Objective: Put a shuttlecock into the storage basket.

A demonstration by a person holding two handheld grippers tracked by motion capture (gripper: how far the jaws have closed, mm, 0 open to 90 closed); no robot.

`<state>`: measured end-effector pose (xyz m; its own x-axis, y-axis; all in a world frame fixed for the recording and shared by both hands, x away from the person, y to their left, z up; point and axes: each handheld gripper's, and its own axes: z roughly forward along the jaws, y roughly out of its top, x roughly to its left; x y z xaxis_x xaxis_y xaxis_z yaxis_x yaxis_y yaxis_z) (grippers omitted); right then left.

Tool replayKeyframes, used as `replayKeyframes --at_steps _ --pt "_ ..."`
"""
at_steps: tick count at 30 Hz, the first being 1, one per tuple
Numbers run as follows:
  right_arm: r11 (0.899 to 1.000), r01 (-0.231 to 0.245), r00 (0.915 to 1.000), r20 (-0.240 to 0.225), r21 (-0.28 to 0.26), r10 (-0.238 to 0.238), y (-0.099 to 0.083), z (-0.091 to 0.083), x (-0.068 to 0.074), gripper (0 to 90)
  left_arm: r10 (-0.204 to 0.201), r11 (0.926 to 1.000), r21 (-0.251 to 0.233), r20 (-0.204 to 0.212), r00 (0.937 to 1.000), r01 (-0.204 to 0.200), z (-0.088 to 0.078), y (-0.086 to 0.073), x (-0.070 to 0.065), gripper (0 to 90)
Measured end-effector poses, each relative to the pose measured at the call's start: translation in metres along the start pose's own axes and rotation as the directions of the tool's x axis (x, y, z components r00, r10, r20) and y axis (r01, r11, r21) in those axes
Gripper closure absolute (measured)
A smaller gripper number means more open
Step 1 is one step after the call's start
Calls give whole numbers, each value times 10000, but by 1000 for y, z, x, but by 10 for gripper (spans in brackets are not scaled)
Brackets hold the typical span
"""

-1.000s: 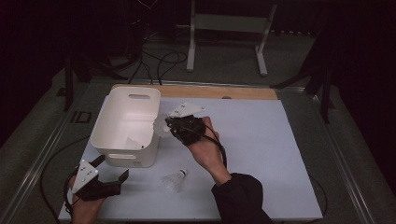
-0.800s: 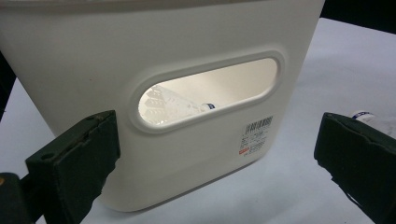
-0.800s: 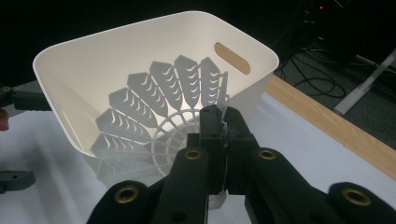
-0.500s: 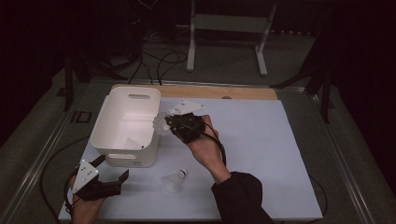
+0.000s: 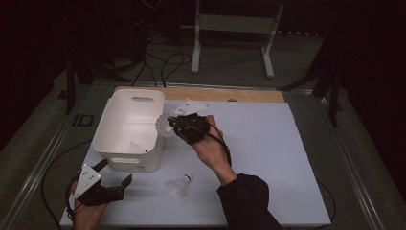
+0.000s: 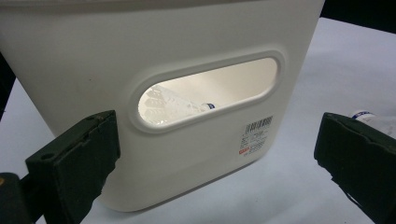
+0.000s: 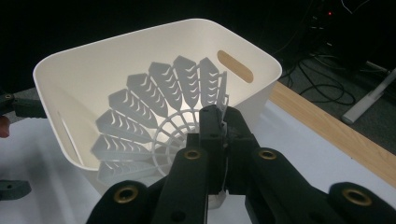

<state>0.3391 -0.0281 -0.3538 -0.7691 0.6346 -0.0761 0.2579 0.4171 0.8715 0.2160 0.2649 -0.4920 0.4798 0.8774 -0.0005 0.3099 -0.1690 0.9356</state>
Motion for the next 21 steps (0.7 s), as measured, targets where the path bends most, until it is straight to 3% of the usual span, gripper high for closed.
replayKeyframes --at_steps 21 --pt "9990 -320 9990 -308 -325 310 3 7 -6 879 71 10000 46 12 10000 -71 0 0 0 11"
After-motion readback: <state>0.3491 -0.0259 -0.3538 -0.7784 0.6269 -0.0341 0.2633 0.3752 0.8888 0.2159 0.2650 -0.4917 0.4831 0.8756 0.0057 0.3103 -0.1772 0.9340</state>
